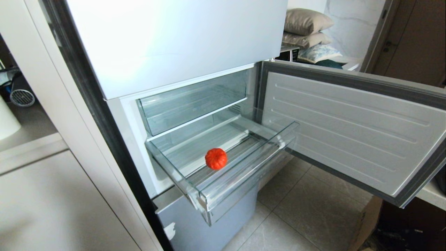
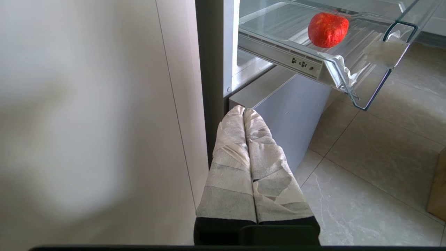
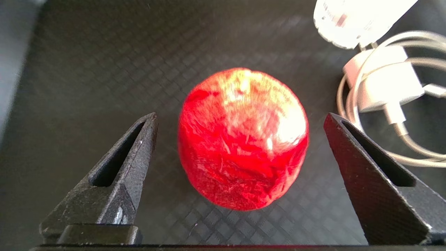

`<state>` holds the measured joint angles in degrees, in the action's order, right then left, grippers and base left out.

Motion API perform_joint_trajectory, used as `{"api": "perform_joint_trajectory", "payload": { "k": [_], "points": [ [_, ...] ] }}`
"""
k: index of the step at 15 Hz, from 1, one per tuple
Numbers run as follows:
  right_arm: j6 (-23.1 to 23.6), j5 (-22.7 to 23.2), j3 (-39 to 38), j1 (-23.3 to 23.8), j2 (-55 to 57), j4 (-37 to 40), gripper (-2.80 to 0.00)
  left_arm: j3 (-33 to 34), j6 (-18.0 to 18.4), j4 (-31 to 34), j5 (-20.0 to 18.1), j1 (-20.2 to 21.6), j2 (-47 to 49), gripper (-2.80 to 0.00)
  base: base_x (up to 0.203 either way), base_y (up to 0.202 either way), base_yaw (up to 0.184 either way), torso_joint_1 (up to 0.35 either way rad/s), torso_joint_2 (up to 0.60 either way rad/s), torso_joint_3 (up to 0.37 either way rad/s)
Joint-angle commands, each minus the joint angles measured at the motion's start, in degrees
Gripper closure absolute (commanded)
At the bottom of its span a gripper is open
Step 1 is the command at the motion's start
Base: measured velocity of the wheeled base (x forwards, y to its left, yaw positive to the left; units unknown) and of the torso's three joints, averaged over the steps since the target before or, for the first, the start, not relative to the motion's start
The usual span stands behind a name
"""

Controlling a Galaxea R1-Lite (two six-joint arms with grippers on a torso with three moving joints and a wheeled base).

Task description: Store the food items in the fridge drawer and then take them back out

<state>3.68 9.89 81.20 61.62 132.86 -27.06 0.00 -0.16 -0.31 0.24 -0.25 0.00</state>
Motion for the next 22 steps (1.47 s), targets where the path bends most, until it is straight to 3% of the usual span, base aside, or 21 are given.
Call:
{"api": "perform_joint_trajectory", "payload": {
  "k": [1, 7, 8, 15, 18, 22],
  "points": [
    [0.01, 0.05, 0.42, -0.01, 1.68, -0.27, -2.80, 0.00, -0.02, -0.04, 0.02, -0.01, 0.09, 0.00, 0.000, 0.000, 0.000, 0.000, 0.00, 0.000],
    [-0.07, 0.22, 3.36, -0.02, 4.86, -0.54, -2.80, 0.00, -0.02, -0.04, 0.02, -0.01, 0.09, 0.00, 0.000, 0.000, 0.000, 0.000, 0.00, 0.000],
    [-0.08, 0.22, 3.68, -0.11, 5.30, -0.48, 0.00, 0.00, -0.02, -0.04, 0.02, -0.01, 0.09, 0.00, 0.000, 0.000, 0.000, 0.000, 0.00, 0.000],
    [-0.83, 0.91, 0.29, 0.05, 0.56, -0.19, 0.00, 0.00, -0.02, -0.04, 0.02, -0.01, 0.09, 0.00, 0.000, 0.000, 0.000, 0.000, 0.00, 0.000],
    [-2.20, 3.69, -9.59, 1.72, -11.56, -0.50, 0.00, 0.00, -0.02, -0.04, 0.02, -0.01, 0.09, 0.00, 0.000, 0.000, 0.000, 0.000, 0.00, 0.000],
    [-3.49, 11.78, -27.39, 2.98, -36.52, -0.43, 0.00, 0.00, -0.02, -0.04, 0.02, -0.01, 0.09, 0.00, 0.000, 0.000, 0.000, 0.000, 0.00, 0.000]
  ]
}}
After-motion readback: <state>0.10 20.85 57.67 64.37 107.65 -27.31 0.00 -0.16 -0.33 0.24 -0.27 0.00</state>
